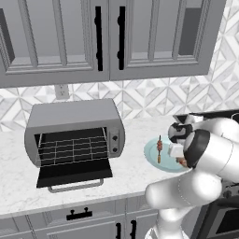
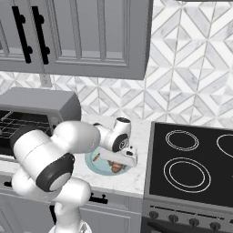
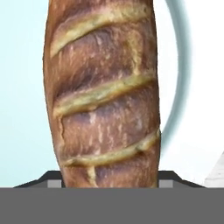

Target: Pick up the kebab skewer and baguette bread, and place them inside the toaster oven. Close the toaster oven door and start by setting the timer.

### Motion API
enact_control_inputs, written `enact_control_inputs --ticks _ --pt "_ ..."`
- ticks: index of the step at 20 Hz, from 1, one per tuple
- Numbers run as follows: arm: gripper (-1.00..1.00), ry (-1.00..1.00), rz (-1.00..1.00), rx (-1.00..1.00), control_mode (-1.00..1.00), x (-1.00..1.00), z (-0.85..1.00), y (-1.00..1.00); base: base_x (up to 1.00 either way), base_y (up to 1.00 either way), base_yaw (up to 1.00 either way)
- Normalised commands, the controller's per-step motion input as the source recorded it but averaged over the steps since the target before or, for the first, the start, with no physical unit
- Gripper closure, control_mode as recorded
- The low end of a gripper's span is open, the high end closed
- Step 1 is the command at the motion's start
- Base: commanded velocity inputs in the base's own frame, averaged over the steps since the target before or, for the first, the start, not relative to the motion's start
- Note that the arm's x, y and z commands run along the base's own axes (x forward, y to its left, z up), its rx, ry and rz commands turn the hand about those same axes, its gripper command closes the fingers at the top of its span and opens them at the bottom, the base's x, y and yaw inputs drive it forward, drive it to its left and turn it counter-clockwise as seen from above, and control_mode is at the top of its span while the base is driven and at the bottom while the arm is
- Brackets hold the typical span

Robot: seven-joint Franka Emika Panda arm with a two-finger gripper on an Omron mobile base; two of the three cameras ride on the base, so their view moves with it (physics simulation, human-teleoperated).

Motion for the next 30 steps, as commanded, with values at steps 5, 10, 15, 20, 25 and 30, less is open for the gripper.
enact_control_inputs --ticks 5,10,15,20,25,30 --pt "1.0 -0.15 0.0 0.0 -1.0 -0.35 0.41 0.17 0.0 0.0 0.0" --pt "1.0 -0.05 0.0 0.0 -1.0 -0.67 1.0 0.42 0.0 0.0 0.0" --pt "1.0 0.0 -0.06 0.0 -1.0 -0.48 0.95 0.99 0.0 0.0 0.0" --pt "1.0 0.0 -0.05 0.0 -1.0 -0.19 0.66 1.0 0.0 0.0 0.0" --pt "1.0 0.01 0.0 -0.03 -1.0 -0.05 0.47 1.0 0.0 0.0 0.0" --pt "1.0 0.01 0.0 -0.09 -1.0 -0.03 0.29 1.0 0.0 0.0 0.0"
